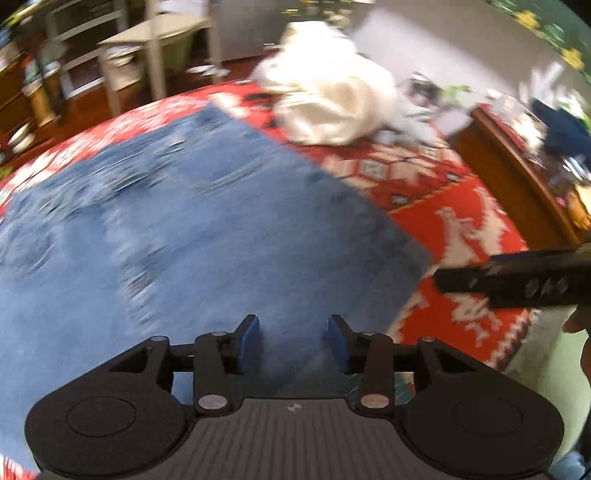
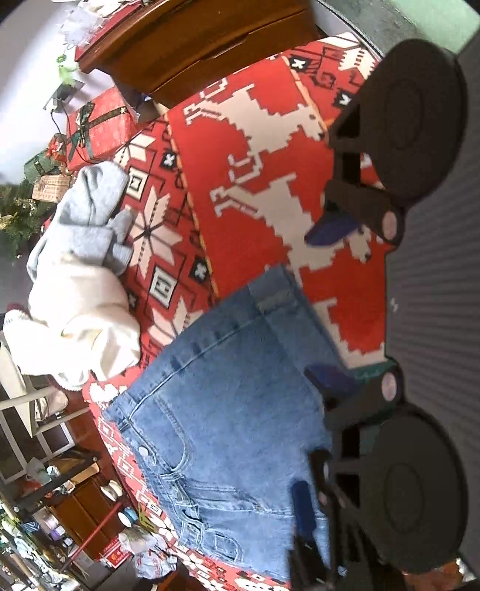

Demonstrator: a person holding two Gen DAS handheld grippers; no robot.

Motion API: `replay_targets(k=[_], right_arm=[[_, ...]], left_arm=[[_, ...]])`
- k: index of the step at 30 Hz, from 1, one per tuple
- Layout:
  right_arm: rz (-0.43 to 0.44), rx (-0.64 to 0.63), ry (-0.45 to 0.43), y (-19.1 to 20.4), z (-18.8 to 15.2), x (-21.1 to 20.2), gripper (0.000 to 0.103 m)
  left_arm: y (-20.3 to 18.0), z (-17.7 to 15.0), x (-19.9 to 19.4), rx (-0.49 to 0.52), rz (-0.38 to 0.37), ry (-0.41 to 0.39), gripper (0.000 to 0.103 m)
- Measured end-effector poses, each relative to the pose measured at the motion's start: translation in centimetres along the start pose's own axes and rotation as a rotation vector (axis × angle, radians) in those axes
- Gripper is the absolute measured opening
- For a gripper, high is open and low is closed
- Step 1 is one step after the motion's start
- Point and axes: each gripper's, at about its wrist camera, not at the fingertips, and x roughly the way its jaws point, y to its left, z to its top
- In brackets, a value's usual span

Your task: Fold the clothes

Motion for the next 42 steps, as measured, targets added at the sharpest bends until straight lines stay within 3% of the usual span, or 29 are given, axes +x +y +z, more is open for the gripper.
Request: replay_targets(k=[2, 7, 11, 15, 22, 24, 28, 31, 42], right_arm=[[-0.03, -0.007, -0.05, 1.2, 0.1, -0.1, 0.102], [-0.074, -0.053, -0.103, 4.1, 0.7, 0.8, 0.102], [-0.044, -0.124, -0.064, 6.3, 0.9, 2.6, 0.102], [-0.069, -0.215, -0.021, 9.2, 0.8, 4.7, 0.102], [-0.032, -0.355, -0.03, 14.1, 0.9, 7.6, 0.102], [-0.033, -0.362, -0.027, 14.9, 1.1, 8.5, 0.102], [-0.057, -0.322, 0.031, 15.2, 0.6, 10.6, 0.102], [-0.05, -0.282, -0.013, 14.5, 0.0, 10.5, 0.102], [-0.026, -0.299, -0.034, 14.0, -0.6, 10.2, 0.102]], left_arm=[[1.6, -0.9, -0.6, -0.052, 0.035, -0.011, 0.063], [4.8, -2.3, -1.7, -0.101, 0.166, -0.049, 0.069], [7.2, -2.6, -1.3, -0.142, 0.239, -0.039, 0.069], [9.7, -3.4, -0.4, -0.209, 0.249, -0.02, 0.069], [11.7, -4.8, 1.5, -0.21, 0.282, -0.001, 0.069], [11.9, -5.0, 1.7, -0.204, 0.284, -0.02, 0.074], [12.0, -5.3, 2.0, -0.2, 0.271, -0.027, 0.09], [11.5, -5.5, 2.4, -0.177, 0.278, -0.005, 0.103], [11.6, -5.0, 2.7, -0.212, 0.286, 0.048, 0.103]])
